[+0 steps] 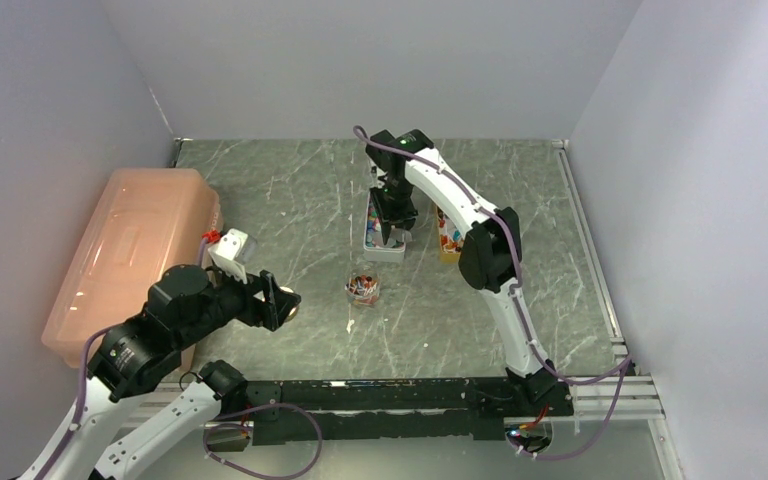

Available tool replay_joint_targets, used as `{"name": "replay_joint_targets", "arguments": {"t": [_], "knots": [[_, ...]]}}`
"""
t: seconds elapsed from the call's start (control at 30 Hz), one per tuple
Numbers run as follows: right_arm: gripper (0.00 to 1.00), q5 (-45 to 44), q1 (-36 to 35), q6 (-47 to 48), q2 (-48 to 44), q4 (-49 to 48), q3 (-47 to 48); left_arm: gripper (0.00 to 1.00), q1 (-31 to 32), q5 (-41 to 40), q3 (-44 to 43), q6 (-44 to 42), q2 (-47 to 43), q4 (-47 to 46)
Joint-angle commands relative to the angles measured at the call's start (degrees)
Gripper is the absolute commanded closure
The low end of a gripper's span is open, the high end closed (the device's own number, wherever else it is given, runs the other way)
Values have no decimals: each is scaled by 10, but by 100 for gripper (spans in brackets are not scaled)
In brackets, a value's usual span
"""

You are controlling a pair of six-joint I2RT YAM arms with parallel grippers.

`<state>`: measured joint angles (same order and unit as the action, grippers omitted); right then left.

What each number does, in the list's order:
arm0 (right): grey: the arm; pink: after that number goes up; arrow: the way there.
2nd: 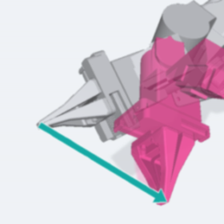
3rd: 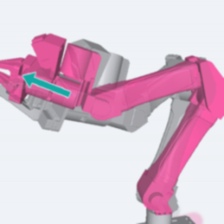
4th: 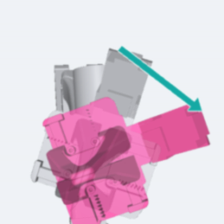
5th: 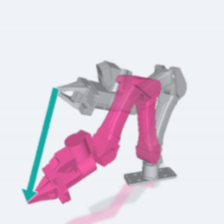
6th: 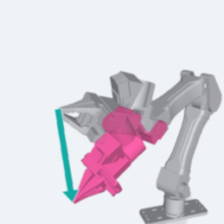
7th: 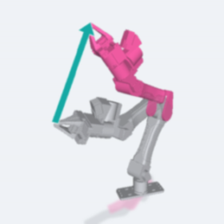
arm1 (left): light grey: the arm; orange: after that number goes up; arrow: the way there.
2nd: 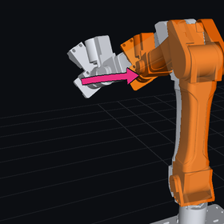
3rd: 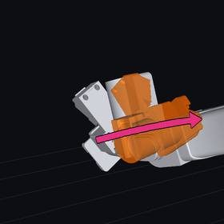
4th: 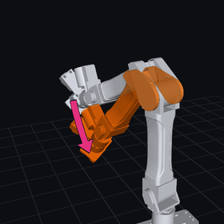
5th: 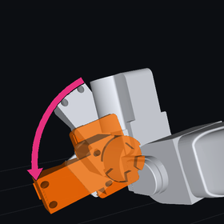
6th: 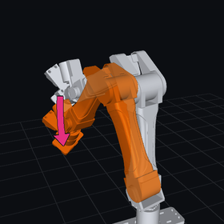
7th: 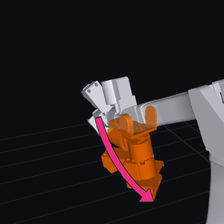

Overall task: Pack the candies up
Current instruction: Scoop the fake candies from the storage box, then place the fake candies in the packing bottle.

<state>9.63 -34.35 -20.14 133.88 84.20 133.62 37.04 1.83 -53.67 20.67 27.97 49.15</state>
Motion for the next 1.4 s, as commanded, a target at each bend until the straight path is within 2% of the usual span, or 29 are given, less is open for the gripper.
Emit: {"name": "replay_joint_targets", "arguments": {"t": [0.0,0.53,0.87,1.37], "knots": [[100,14,8,-19,14,15,38,15,5,-10,-2,3,-3,-14],[100,24,37,-58,58,-63,48,15,10,-17,-3,6,-1,-11],[100,-30,40,-97,72,-142,29,15,10,-17,-2,8,4,-10],[100,-127,23,-75,-34,-308,-147,15,10,-17,-4,9,23,-7]]}}
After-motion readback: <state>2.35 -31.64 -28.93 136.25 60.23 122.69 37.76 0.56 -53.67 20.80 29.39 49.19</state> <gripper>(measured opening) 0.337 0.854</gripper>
